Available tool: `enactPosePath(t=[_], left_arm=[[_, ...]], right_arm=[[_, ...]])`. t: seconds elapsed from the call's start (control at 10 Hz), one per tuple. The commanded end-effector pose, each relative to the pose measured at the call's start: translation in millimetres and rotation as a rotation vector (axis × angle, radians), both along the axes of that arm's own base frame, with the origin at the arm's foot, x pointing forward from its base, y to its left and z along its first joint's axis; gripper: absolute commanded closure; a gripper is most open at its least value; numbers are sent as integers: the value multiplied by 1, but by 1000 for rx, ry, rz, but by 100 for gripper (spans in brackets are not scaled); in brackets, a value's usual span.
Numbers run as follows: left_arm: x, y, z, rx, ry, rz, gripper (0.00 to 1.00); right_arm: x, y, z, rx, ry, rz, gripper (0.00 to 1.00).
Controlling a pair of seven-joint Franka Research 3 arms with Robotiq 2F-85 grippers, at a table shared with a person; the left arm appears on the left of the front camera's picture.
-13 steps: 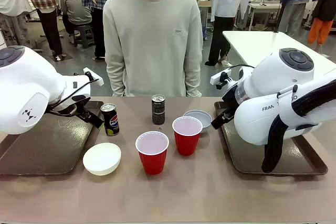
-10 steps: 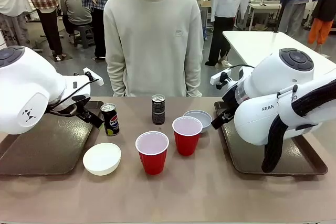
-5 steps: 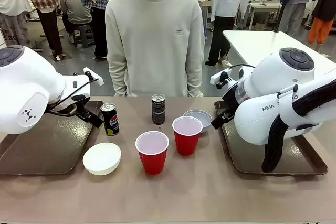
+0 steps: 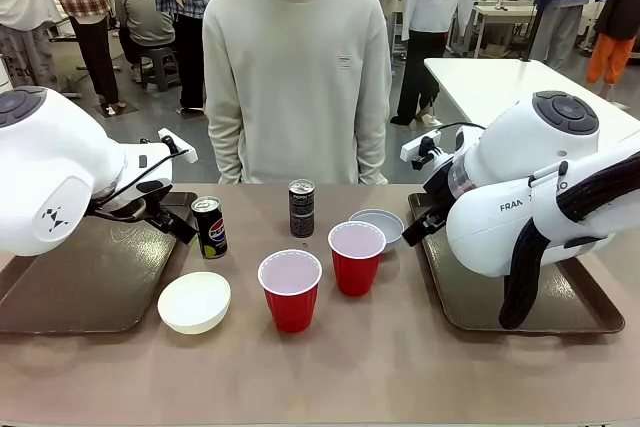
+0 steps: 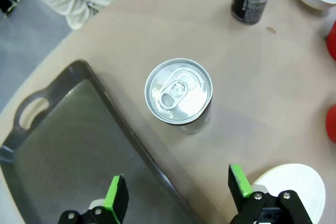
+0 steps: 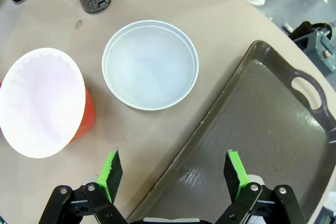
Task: Prepare tableware on both trays.
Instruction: Pick up a Picnic Bowl from the table and place it on a Handle tray.
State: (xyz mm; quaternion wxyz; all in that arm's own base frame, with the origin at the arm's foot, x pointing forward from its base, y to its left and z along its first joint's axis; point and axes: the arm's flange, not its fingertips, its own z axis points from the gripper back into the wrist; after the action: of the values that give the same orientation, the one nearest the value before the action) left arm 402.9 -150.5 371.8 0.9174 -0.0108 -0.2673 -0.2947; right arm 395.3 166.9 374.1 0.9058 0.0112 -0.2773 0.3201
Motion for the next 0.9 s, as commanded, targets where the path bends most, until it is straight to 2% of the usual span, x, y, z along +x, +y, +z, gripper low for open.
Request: enactPosePath(t=[0.0, 0.3, 0.4, 0.6, 0.8], left_arm=[[0, 0, 0, 0, 0, 0, 0], [0, 0, 0, 0, 0, 0, 0], [0, 0, 0, 0, 0, 0, 0], [-41, 15, 40, 48, 40, -90, 0], [-81, 27, 59, 79, 157, -184, 0]], right_arm=[[0, 0, 0, 0, 0, 0, 0], [0, 0, 0, 0, 0, 0, 0], [-18, -2, 9, -29, 41, 25, 0], [-63, -10, 39, -56, 46, -38, 0], [-114, -28, 54, -77, 100, -54, 0]])
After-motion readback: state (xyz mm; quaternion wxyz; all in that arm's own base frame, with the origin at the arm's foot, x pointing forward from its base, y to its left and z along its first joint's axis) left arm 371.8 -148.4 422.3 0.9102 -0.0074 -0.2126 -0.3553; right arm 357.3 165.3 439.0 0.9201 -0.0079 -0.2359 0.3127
